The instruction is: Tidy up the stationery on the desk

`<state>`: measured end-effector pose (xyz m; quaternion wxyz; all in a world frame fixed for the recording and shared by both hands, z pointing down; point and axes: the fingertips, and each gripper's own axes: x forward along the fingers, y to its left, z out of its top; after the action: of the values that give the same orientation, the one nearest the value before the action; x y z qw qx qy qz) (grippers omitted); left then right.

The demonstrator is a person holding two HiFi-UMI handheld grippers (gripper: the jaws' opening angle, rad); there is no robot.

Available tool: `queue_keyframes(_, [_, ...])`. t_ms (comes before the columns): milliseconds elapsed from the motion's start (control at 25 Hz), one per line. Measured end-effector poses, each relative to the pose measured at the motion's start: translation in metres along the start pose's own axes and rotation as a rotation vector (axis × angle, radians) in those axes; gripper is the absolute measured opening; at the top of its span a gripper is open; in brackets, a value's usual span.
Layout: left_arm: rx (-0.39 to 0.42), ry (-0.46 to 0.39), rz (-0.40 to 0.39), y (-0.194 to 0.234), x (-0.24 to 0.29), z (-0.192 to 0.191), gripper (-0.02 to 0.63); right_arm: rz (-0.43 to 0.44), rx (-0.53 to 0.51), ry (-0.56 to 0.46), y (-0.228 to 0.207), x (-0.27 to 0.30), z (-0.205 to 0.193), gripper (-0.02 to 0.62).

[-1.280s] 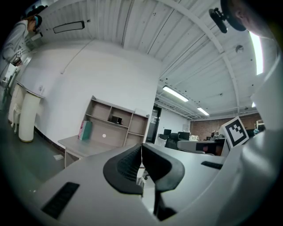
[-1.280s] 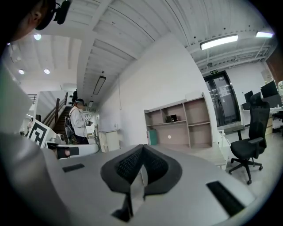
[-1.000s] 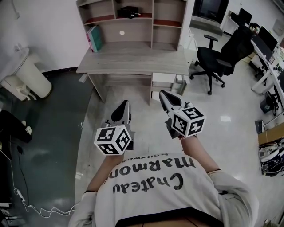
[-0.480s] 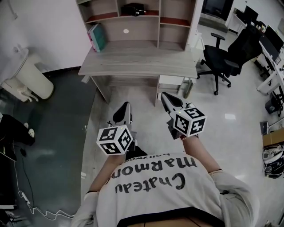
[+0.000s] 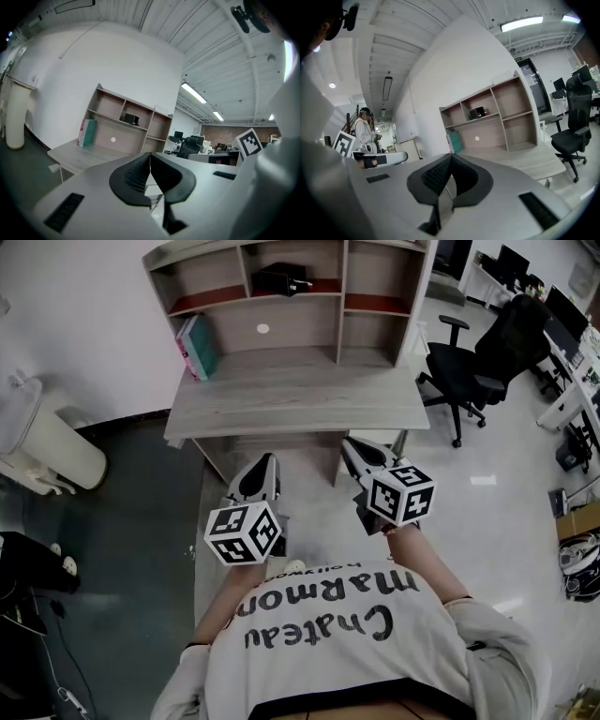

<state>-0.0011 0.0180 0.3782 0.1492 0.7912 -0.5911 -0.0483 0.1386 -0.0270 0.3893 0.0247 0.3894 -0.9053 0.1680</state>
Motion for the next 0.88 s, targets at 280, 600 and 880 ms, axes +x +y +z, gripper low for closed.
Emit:
queue_keyframes(280, [0.034, 0.002, -0.052, 0.065, 0.043, 0.044, 0.017, -0.049, 0.015, -0.053, 0.002, 0.077, 0.034, 0.014])
queue_keyframes(600, [0.006, 0.02, -0.07, 0.124, 0.073, 0.057, 0.017, -0.105, 0.075, -0.051, -0.002, 0.128, 0.033, 0.014])
queue_keyframes(880, [-0.039, 0.055, -0.099, 0.139, 0.078, 0.037, 0.017, -0.116, 0.062, 0.023, 0.006, 0.15, 0.009, 0.014])
